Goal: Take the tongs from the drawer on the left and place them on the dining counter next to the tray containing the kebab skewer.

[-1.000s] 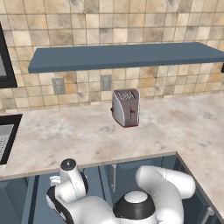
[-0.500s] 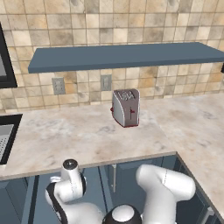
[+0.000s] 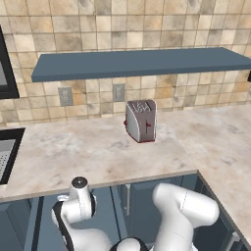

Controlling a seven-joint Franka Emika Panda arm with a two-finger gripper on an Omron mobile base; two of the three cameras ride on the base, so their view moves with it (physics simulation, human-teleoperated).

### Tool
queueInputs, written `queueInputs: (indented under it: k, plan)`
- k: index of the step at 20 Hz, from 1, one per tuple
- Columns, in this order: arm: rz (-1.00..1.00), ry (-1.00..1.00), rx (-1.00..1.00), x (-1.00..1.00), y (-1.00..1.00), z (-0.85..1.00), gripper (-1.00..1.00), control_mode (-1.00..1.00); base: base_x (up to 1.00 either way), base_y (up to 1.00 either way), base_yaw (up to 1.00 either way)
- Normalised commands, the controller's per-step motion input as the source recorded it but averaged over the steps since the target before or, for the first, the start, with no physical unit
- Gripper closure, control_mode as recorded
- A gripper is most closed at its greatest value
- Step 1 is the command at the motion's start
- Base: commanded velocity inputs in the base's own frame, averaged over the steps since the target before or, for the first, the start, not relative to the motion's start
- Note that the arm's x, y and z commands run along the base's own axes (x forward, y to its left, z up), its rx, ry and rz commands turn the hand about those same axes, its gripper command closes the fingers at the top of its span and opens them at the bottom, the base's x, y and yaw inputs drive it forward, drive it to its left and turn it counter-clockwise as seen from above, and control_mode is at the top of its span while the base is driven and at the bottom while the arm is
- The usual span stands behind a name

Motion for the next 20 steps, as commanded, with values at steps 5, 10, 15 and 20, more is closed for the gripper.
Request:
queueInputs:
  k: [5,10,15,20]
  plan:
    - [0.0,0.01,-0.01,-0.33,0.35,-0.55,1.0,-1.0,0.0,0.0,0.0]
    - [0.0,0.02,-0.07,-0.57,0.62,-0.36,1.0,-1.0,0.0,0.0,0.0]
    - [-0.1,0.04,-0.02,-0.29,0.52,0.02,1.0,-1.0,0.0,0.0,0.0]
    - [-0.27,0.13,0.0,-0.34,0.42,0.24,1.0,-1.0,0.0,0.0,0.0]
